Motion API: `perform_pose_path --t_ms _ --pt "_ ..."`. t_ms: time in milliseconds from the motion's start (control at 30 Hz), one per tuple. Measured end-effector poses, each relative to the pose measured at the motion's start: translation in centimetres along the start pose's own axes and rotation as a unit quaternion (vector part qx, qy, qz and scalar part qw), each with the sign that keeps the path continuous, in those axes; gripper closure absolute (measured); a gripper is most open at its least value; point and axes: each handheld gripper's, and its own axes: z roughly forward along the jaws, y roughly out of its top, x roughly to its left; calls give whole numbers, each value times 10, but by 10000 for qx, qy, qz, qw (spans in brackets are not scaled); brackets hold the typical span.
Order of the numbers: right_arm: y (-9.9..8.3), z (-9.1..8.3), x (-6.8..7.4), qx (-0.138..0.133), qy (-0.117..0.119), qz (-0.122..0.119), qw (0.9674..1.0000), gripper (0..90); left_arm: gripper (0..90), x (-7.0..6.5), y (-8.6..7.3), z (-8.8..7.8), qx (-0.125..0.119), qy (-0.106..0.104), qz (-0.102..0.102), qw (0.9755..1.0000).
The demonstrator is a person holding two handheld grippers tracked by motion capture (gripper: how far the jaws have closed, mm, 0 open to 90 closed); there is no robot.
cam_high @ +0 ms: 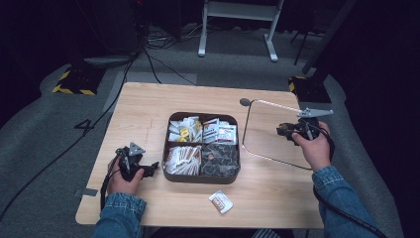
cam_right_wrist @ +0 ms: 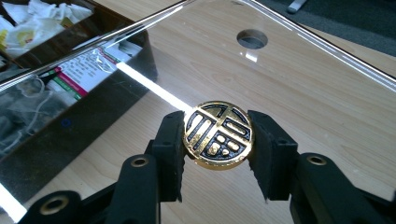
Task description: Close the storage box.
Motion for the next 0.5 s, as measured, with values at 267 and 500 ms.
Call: perform_pose_path --t_ms 267,500 --pt "15 -1 25 -49 205 -118 9997 585 159 0 0 0 16 16 30 10000" --pt "36 3 52 -105 464 -350 9983 585 150 -1 1 1 27 15 47 10000"
